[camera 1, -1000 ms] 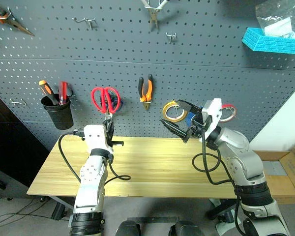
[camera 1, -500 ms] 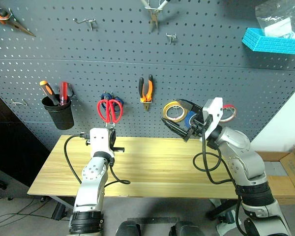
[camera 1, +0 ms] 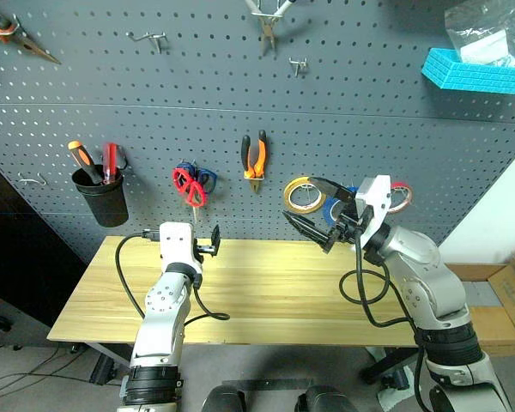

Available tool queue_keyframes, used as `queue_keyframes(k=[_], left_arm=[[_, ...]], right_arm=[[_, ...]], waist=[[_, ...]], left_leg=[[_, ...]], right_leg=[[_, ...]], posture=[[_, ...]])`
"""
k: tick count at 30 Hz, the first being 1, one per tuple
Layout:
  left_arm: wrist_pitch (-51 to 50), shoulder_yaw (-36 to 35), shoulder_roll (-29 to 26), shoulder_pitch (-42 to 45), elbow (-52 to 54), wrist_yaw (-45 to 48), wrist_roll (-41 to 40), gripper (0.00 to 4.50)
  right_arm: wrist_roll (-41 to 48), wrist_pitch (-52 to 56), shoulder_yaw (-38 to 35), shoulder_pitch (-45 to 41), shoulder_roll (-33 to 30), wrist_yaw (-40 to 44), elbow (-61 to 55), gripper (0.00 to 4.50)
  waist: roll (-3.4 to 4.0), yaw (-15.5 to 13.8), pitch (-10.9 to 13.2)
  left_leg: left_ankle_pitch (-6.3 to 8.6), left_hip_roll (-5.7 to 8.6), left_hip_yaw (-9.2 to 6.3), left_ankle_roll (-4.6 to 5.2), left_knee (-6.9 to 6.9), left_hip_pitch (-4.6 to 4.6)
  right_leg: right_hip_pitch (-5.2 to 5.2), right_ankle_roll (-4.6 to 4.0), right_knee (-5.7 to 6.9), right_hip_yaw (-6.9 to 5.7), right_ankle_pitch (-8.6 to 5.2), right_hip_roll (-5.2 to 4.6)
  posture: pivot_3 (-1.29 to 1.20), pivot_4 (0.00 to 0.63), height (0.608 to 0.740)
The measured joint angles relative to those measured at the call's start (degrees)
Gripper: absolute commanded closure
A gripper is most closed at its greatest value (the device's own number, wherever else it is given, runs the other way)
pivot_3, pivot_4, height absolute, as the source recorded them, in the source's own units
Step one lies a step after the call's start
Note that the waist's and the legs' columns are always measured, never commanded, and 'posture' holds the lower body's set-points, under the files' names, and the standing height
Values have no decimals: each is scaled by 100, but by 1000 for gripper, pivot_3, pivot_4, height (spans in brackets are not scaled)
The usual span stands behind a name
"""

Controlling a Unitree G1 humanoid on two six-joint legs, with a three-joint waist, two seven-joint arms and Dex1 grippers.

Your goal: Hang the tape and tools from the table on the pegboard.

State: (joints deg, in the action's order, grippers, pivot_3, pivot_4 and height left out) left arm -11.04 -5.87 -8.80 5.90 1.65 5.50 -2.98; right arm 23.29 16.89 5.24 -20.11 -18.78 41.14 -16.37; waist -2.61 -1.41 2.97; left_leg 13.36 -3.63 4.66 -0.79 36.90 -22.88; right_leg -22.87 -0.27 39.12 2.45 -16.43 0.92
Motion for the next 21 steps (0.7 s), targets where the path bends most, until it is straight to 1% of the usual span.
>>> queue_keyframes(k=[4, 6, 8, 11, 13, 15, 18, 21], left_arm=[[-267, 96, -136, -629, 60, 123, 36, 37], [-477, 50, -282, -802, 72, 137, 38, 37], [-664, -115, -478, -817, 72, 137, 32, 37], [-977, -448, -860, -670, -10, 160, -30, 37], [-1139, -618, -1008, -534, -69, 170, -74, 37], [-1303, -687, -1103, -452, -174, 225, -104, 37], [-1682, -681, -1442, -144, -490, 489, -118, 37], [-1919, -667, -1578, 166, -685, 652, -125, 37]], right_arm=[[-238, -13, 439, 402, -218, 182, -97, 0], [-448, -23, 709, 433, -205, 174, -71, 0], [-597, -20, 943, 372, -87, 150, -63, 0], [-863, 76, 1351, 61, 117, 98, 60, 0], [-978, 217, 1540, -101, 253, 0, 134, 0], [-1019, 504, 1647, -240, 405, -54, 158, 0], [-1026, 1112, 1731, -793, 648, -156, 259, 0], [-995, 1473, 1790, -988, 619, -76, 248, 0]], waist=[[15, 14, 46], [23, 12, 126], [29, 9, 194], [34, 8, 309], [35, -4, 370], [30, -27, 415], [13, -26, 584], [11, -49, 699]], left_leg=[[5, -5, 0, 7, -1, 10], [4, -7, -5, 8, 1, 21], [3, -8, -12, 9, 3, 35], [3, -9, -11, 9, 2, 50], [4, -7, -10, 9, 2, 43], [11, 2, -10, 16, 1, 34], [10, -4, -15, 16, 4, 7], [12, 2, -24, 15, 1, 0]], right_leg=[[11, -3, -3, -2, -2, -3], [19, 4, 0, -5, -8, -3], [31, 10, 3, -10, -12, -2], [45, 11, 0, -9, -14, -3], [46, 4, -7, -12, -10, -9], [44, -8, -11, -16, -3, -21], [16, -10, -9, -26, -2, -22], [15, -10, -10, -36, -2, -30]], posture=[[123, 108, 740], [128, 117, 740], [139, 143, 740], [148, 159, 740], [151, 165, 740], [156, 197, 740], [159, 230, 740], [159, 253, 740]])
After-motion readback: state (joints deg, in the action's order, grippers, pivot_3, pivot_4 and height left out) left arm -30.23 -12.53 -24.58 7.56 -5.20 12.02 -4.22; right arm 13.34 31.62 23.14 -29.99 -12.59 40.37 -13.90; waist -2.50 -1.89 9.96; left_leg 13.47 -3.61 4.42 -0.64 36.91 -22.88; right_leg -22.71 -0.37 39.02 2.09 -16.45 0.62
